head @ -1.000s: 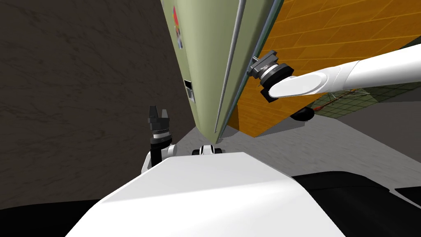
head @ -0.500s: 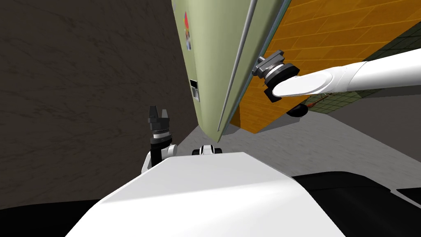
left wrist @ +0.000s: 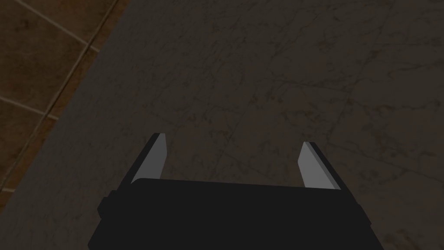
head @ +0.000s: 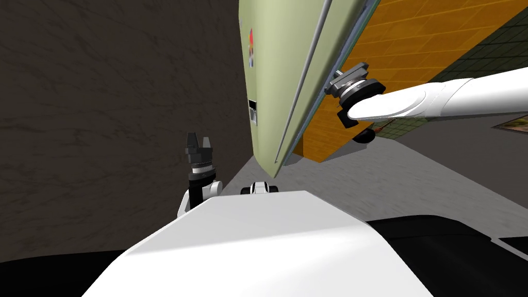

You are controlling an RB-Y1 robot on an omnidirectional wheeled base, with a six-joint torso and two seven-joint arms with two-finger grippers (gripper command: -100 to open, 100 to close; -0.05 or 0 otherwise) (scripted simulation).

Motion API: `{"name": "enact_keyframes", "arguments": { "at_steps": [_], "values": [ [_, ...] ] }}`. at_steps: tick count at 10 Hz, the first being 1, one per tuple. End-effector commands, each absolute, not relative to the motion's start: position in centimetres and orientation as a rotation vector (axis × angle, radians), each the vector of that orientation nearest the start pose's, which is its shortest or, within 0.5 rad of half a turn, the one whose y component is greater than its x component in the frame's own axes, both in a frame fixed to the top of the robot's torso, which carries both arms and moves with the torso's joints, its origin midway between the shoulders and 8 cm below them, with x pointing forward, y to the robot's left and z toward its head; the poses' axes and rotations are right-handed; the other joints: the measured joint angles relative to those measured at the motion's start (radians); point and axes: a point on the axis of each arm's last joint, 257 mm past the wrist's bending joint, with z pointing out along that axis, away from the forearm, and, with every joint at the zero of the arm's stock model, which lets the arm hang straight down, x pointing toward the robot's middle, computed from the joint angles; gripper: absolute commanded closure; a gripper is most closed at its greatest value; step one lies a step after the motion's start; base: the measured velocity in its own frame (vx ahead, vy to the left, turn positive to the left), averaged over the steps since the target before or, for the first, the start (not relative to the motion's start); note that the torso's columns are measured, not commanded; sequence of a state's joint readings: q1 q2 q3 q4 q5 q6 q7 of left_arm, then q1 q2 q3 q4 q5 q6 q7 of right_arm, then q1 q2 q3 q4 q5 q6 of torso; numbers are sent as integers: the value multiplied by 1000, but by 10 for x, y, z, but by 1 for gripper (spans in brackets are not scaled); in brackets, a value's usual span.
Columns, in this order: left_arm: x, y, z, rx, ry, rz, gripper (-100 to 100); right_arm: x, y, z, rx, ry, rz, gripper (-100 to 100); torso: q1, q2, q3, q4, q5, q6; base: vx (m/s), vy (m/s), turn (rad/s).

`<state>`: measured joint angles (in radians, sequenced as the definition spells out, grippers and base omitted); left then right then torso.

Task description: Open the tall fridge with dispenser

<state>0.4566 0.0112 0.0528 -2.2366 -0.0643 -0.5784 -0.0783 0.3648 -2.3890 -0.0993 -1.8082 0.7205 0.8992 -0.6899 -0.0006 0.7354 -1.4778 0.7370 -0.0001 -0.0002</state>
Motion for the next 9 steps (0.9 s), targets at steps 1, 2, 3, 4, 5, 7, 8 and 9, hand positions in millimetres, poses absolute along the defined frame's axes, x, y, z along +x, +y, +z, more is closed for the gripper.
{"name": "enact_keyframes", "arguments": {
  "at_steps": [1, 2, 3, 4, 5, 7, 8, 9],
  "values": [
    [341, 281, 34, -514, 622, -1169, 0, 546, -416, 289, -433, 1060, -699, 100, -5, 2, 1, 1, -1, 0, -169, 229, -52],
    [341, 281, 34, -514, 622, -1169, 0, 546, -411, 287, -441, 1055, -687, 100, -6, 4, 3, 1, -2, 1, -74, 108, -24],
    [341, 281, 34, -514, 622, -1169, 0, 547, -415, 290, -442, 1056, -705, -100, -10, -1, 0, 0, -3, 0, -22, 131, -2],
    [341, 281, 34, -514, 622, -1168, 0, 548, -417, 292, -442, 1056, -713, -100, -3, -3, -2, -1, -2, 0, -10, 190, -20],
    [341, 281, 34, -514, 622, -1169, 0, 548, -419, 294, -442, 1056, -719, -100, 3, -2, -2, -1, 1, 0, 17, 192, -10],
    [341, 281, 34, -514, 622, -1169, 0, 550, -423, 299, -441, 1055, -740, -100, 4, 1, 1, 0, 1, 0, 25, 211, -7],
    [341, 281, 34, -514, 622, -1169, 0, 550, -426, 301, -441, 1055, -752, -100, 2, 2, 2, 1, 1, 0, 30, 237, -10],
    [341, 281, 34, -514, 622, -1169, 0, 551, -429, 304, -440, 1055, -764, -100, 2, 3, 2, 1, 1, 0, -11, 256, -12]
  ]
}}
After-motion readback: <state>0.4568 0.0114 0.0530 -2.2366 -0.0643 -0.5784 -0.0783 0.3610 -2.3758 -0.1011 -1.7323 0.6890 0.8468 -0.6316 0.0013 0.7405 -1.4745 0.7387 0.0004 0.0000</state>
